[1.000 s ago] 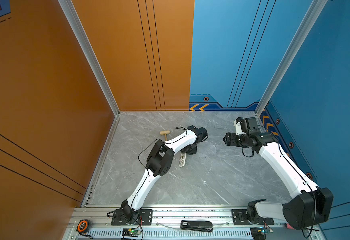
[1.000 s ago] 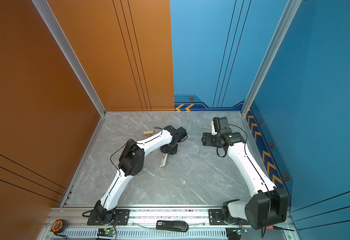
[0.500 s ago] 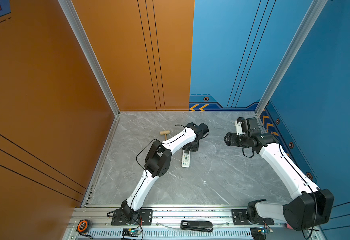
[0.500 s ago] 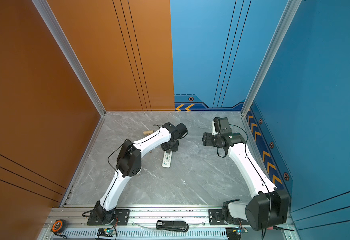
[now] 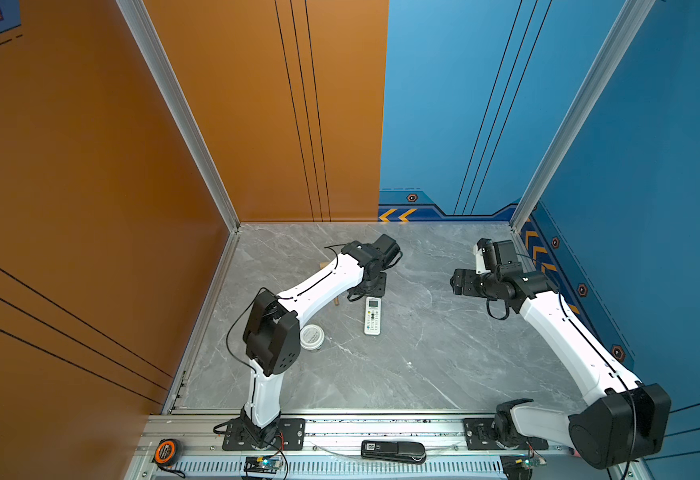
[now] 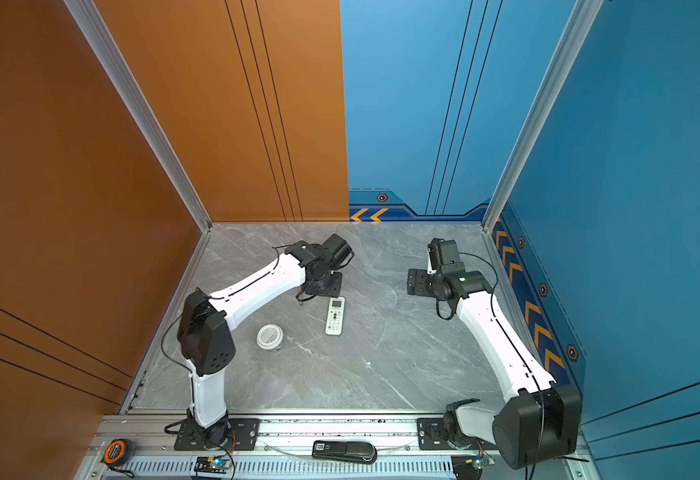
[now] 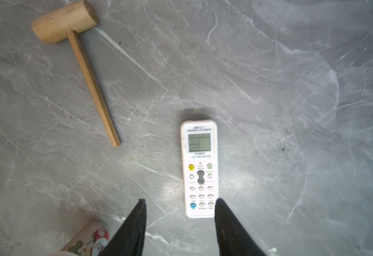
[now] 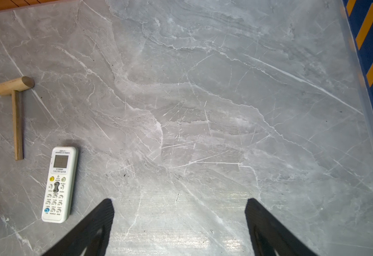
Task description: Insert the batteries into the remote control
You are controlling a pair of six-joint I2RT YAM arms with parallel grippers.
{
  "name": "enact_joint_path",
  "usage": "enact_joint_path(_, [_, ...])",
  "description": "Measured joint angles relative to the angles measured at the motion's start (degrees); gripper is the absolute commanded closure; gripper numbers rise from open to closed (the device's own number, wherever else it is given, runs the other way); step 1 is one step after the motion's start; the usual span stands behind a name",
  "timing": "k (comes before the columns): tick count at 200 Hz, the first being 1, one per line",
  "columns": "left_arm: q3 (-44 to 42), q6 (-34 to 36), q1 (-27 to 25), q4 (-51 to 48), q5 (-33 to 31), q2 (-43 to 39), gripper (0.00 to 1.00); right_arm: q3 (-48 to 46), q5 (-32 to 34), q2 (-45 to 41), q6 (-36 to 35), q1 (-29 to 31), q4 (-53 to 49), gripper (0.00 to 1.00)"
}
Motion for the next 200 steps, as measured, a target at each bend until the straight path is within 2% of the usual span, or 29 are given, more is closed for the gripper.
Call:
enact_joint_path(22, [-11.3, 0.6, 3.1, 7.6, 2.6, -7.4, 0.44, -1.7, 1.6, -2.4, 0.3, 1.2, 1.0, 0.02])
enact_joint_path(33, [-16.7, 0.9, 4.9, 11.5, 3.8, -11.0, 0.4, -2.8, 2.6, -4.2, 0.5, 1.8, 1.4, 0.01])
enact_joint_path(56, [-26.4, 2.7, 9.0, 17.9, 6.2, -18.8, 0.24, -4.6, 4.8, -7.9, 1.1, 2.1, 1.5, 0.0])
enact_joint_path(64, [-29.0, 3.4, 10.7, 19.4, 7.0, -21.7, 0.15, -5.0, 5.4, -9.0, 1.3, 2.1, 1.7, 0.0])
enact_joint_path(73, [-31.8, 3.7, 12.9, 21.2, 7.8, -24.9, 0.0, -5.5, 6.3, -10.3, 1.5, 2.0, 1.8, 0.0])
enact_joint_path(113, [-41.7, 8.3, 23.4, 25.9, 9.6, -37.9, 0.02, -11.3, 11.8, -17.8, 3.2, 1.0, 3.2, 0.0])
enact_joint_path(147, [-47.8, 11.1, 31.6, 26.9, 9.3, -42.9, 0.02, -19.2, 17.0, -23.6, 5.0, -5.1, 6.6, 0.0])
enact_joint_path(174, [-50.9, 11.7, 34.0, 27.5, 2.5, -47.2, 0.02, -27.3, 18.4, -26.6, 4.2, -10.0, 14.5, 0.0])
enact_joint_path(200, [-56.3, 15.1, 34.7, 33.5, -5.5, -50.5, 0.02, -38.7, 13.5, -27.4, -0.7, -13.0, 29.4, 0.0])
